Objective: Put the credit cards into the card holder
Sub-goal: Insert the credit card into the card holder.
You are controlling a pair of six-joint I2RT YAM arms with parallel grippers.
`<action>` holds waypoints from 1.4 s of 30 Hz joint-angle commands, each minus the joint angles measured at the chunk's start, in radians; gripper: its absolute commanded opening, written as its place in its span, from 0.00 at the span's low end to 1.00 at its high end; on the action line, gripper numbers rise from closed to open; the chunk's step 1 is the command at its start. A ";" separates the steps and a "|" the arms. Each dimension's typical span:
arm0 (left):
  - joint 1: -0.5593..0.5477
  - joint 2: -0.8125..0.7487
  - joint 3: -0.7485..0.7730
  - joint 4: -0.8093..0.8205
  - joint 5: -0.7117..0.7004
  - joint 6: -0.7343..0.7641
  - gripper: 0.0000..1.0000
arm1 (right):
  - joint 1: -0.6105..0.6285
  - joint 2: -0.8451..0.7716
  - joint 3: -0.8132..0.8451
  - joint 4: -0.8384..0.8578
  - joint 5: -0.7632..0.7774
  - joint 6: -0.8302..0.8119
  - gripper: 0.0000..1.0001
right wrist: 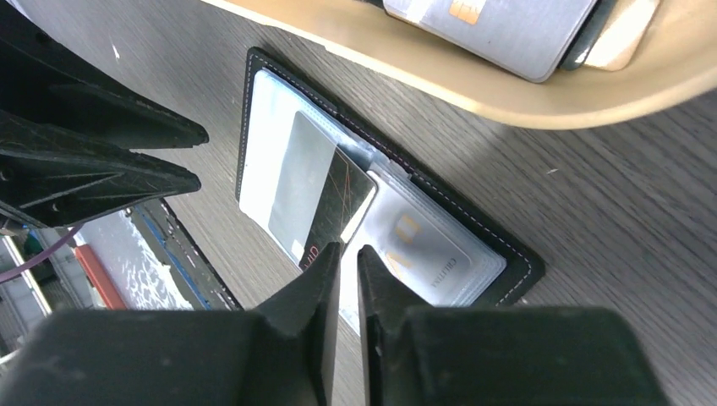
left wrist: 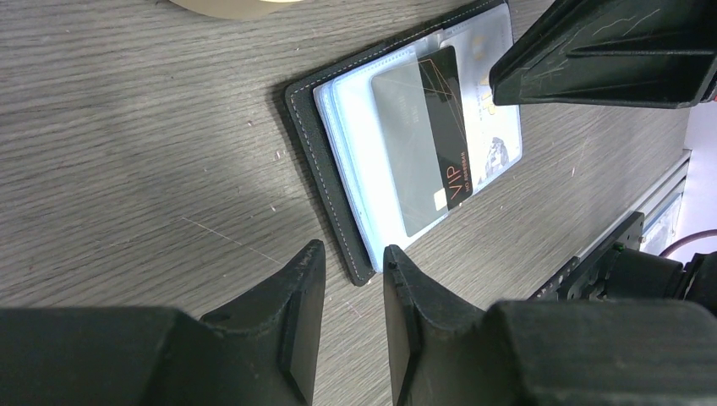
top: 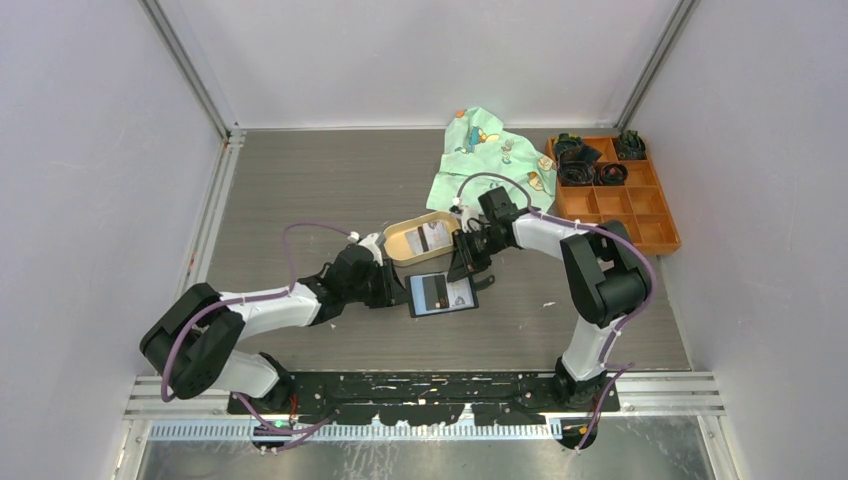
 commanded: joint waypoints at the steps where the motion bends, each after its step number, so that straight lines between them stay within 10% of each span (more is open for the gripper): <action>1: -0.003 -0.024 -0.001 0.030 0.004 0.000 0.32 | 0.025 -0.047 0.038 -0.038 0.024 -0.064 0.15; 27: -0.003 0.097 -0.002 0.074 0.001 0.003 0.28 | 0.115 0.105 0.116 -0.057 0.059 -0.017 0.07; 42: -0.003 -0.145 -0.062 0.049 -0.053 0.016 0.32 | 0.106 0.000 0.119 -0.074 -0.008 -0.082 0.12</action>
